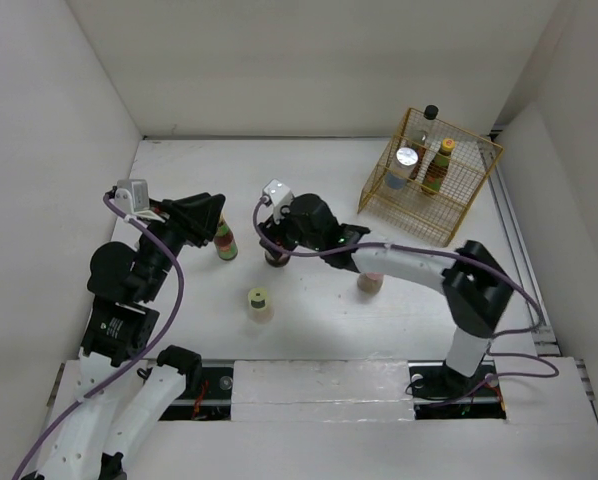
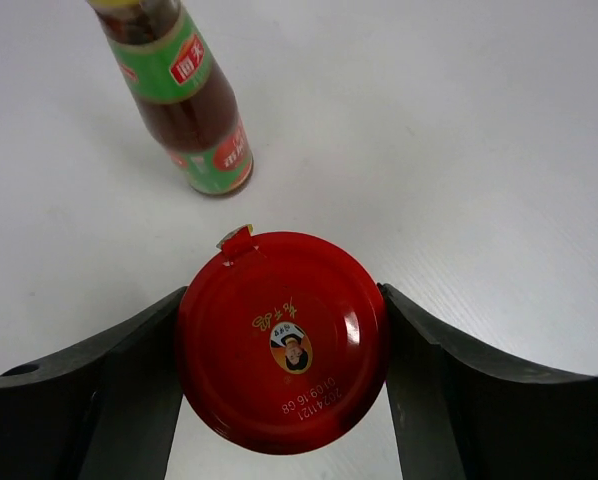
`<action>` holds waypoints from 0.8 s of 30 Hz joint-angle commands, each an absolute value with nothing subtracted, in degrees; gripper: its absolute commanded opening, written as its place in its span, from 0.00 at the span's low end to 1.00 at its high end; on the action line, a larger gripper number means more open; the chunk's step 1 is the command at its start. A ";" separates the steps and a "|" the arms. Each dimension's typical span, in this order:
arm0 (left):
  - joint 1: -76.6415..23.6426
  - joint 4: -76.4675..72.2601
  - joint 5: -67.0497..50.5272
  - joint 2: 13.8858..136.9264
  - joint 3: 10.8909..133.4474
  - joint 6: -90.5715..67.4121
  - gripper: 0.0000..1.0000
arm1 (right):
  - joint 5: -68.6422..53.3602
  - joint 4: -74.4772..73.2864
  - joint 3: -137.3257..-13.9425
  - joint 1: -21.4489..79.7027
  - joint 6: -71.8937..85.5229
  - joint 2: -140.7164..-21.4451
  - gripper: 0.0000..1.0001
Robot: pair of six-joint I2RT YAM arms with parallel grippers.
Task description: Organize the condiment bottles
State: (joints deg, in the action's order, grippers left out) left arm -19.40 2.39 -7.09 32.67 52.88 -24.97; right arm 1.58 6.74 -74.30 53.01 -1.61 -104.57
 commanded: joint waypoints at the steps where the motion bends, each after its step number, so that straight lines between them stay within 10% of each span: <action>1: -19.25 -0.53 -8.00 31.90 52.56 -25.22 0.36 | 5.01 14.34 -75.68 49.15 -0.97 -87.56 0.45; 12: -19.25 -0.53 -8.61 31.38 52.56 -25.75 0.36 | 6.23 3.43 -68.47 23.57 0.97 -66.72 0.46; 24: -19.25 -1.05 -8.61 32.43 52.56 -25.75 0.36 | 7.73 1.14 -76.90 5.37 1.06 -76.02 0.46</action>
State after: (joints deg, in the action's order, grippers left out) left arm -19.40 2.37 -7.53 32.14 52.86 -25.43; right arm 7.97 -6.85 -69.56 6.28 0.30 -76.44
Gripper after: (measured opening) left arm 0.360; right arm 0.734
